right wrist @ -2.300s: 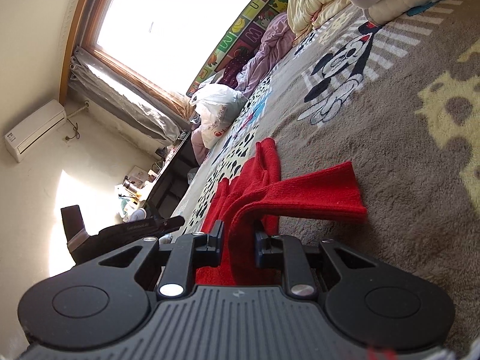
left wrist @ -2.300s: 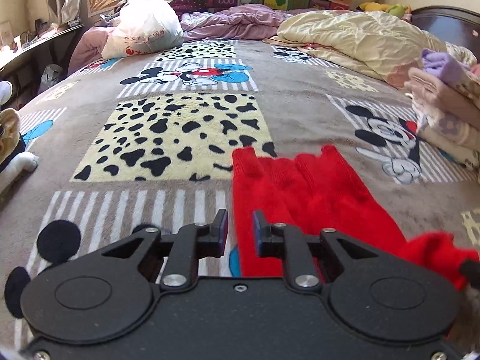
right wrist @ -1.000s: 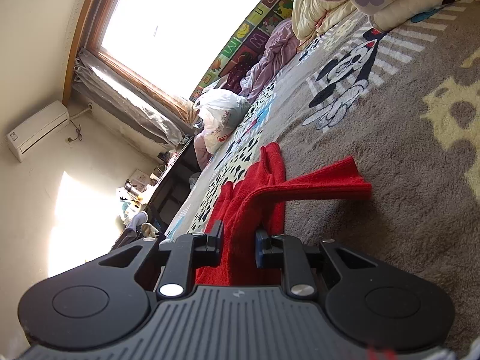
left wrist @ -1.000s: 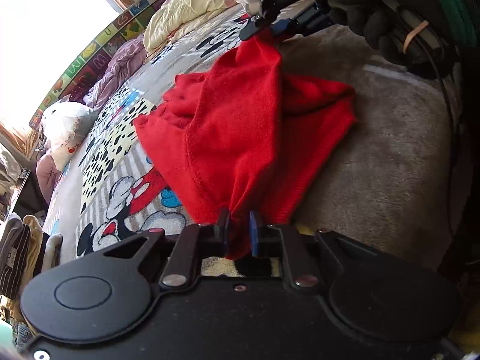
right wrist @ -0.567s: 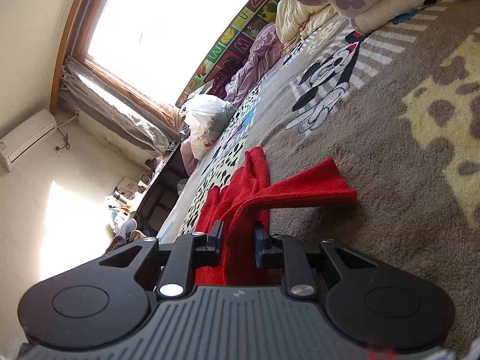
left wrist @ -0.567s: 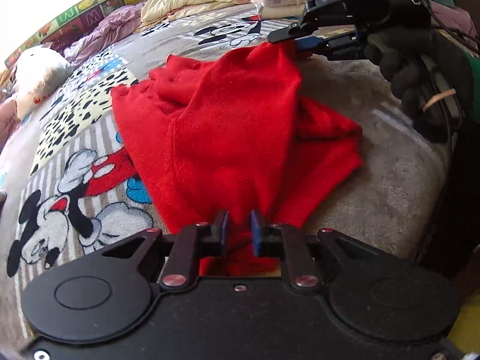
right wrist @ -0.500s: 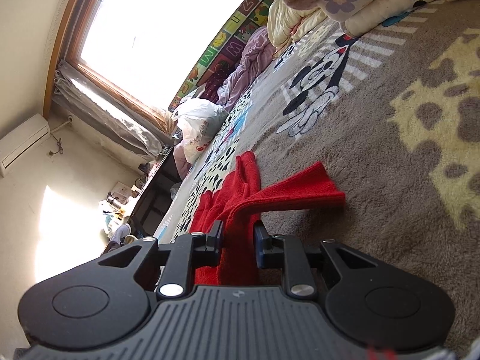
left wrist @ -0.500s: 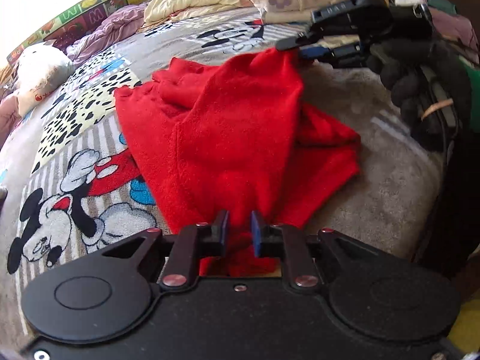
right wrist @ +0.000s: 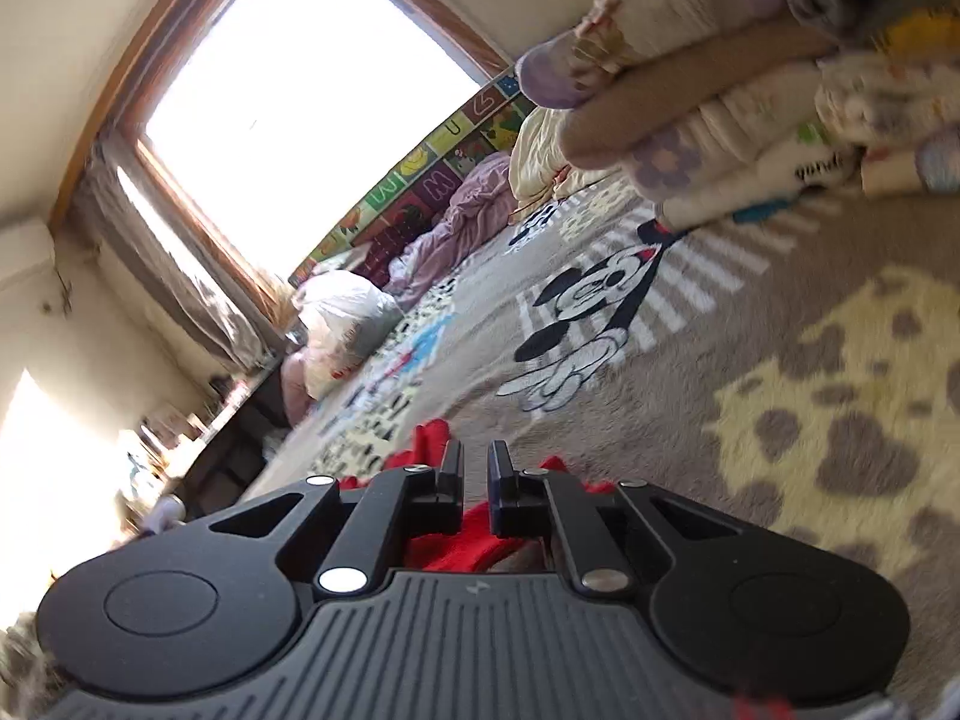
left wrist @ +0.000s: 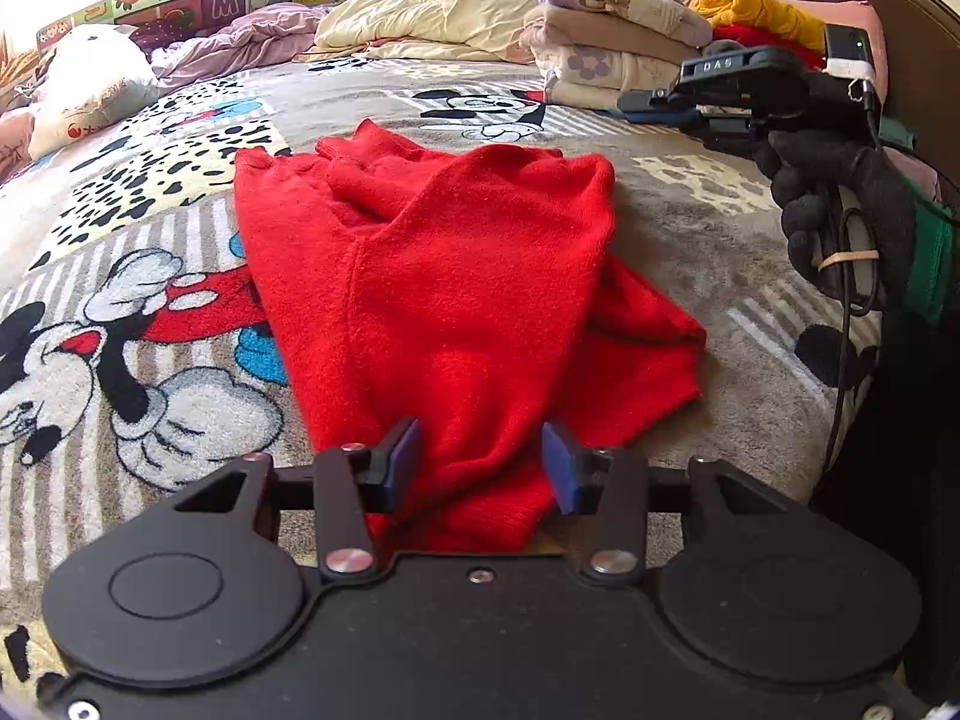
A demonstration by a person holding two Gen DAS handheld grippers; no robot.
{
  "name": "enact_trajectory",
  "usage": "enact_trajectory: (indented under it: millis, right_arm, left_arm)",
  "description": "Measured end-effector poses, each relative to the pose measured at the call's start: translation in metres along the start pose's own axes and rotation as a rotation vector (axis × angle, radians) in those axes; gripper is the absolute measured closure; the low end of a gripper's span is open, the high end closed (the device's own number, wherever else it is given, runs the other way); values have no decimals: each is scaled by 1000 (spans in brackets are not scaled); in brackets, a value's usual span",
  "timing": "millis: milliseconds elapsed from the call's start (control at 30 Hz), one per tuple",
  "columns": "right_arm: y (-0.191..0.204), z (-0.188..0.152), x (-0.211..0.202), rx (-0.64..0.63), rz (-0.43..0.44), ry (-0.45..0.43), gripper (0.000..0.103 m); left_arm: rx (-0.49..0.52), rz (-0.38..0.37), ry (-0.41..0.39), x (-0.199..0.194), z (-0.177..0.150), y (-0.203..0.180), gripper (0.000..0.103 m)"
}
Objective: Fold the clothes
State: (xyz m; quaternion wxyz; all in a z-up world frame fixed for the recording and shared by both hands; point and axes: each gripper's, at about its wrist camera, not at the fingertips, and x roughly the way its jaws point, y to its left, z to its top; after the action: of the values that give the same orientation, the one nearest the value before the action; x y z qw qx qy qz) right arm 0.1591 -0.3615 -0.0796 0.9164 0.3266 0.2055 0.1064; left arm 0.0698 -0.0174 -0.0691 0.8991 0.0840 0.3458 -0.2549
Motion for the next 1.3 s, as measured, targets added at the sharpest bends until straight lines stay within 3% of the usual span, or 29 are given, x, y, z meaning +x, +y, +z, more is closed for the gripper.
enact_trajectory:
  millis: [100, 133, 167, 200, 233, 300, 333, 367, 400, 433, 633, 900, 1067, 1133, 1233, 1300]
  right_arm:
    - [-27, -1, 6, 182, -18, 81, 89]
    - [-32, -5, 4, 243, 2, 83, 80]
    - [-35, -10, 2, 299, 23, 89, 70]
    - [-36, -14, 6, 341, 40, 108, 39]
    - [-34, -18, 11, 367, 45, 129, 28]
    - [-24, -23, 24, 376, 50, 150, 35]
    - [-20, -23, 27, 371, 49, 138, 51]
    - [-17, -23, 32, 372, 47, 134, 60]
    - [-18, -22, 39, 386, 47, 145, 82]
    - [-17, -21, 43, 383, 43, 150, 97]
    - [47, 9, 24, 61, 8, 95, 97]
    - [111, 32, 42, -108, -126, 164, 97]
    - [144, 36, 63, -147, -166, 208, 97]
    - [156, 34, 75, -166, -177, 227, 97]
    - [170, 31, 94, -194, -190, 248, 97]
    - [179, 29, 106, -208, -193, 259, 97]
  left_arm:
    - [24, 3, -9, -5, 1, -4, 59]
    - [29, 2, -17, -8, 1, -5, 59]
    - [23, -2, -28, -9, 1, -4, 59]
    - [12, -9, -39, -9, 2, -1, 58]
    - [5, -16, -45, -8, 2, 1, 57]
    - [12, -19, -37, -3, 1, 1, 57]
    - [18, -17, -32, -1, 0, 0, 57]
    - [22, -17, -25, 2, -1, 0, 57]
    - [24, -18, -20, 4, -2, 0, 57]
    - [26, -19, -19, 4, -3, 1, 57]
    - [36, -34, -46, -3, -4, 6, 57]
    - [137, -9, -118, -8, -8, 0, 56]
    - [155, 5, -109, -4, -11, 2, 57]
    - [159, 11, -103, -2, -12, 4, 73]
    - [155, 14, -94, 0, -13, 7, 85]
    - [102, -9, -90, -1, -12, 16, 88]
